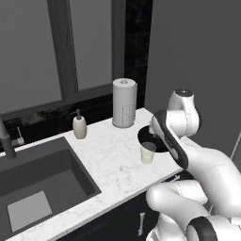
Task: Grab a lemon wedge from the fridge and one ice cube from the ice bowl, and put them in the glass of lemonade.
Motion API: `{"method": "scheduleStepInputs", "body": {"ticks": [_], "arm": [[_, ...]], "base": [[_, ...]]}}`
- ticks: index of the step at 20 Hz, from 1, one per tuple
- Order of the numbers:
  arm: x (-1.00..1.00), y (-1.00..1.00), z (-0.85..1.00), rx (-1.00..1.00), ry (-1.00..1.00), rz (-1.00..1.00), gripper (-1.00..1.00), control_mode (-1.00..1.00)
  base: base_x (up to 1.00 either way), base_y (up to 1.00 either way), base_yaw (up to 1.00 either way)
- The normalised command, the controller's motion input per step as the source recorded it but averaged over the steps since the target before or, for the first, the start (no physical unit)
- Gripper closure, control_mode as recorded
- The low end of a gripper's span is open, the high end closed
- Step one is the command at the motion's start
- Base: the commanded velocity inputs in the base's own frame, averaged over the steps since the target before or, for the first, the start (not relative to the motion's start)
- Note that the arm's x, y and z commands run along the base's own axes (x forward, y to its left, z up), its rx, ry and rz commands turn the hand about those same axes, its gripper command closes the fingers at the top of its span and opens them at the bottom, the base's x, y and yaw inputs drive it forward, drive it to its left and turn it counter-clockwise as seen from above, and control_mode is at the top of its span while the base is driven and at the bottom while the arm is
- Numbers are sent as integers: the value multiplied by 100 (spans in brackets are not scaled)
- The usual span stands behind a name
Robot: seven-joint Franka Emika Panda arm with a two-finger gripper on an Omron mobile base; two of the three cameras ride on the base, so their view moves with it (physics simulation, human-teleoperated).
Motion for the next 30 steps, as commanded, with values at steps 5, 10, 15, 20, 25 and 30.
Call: {"method": "scheduleStepInputs", "body": {"ticks": [5,10,15,20,25,30], "arm": [[2,-43,0,17,4,0,-100,-100],[46,3,-9,-1,15,-3,-100,-100],[50,2,-18,-9,15,-5,-100,-100],[48,0,-23,-4,5,-5,-100,-100],[41,0,-34,-1,0,-3,-100,-100],[32,-8,-34,0,0,0,-100,-100]], "base": [[0,0,0],[0,0,0],[0,0,0],[0,0,0],[0,0,0],[0,0,0]]}}
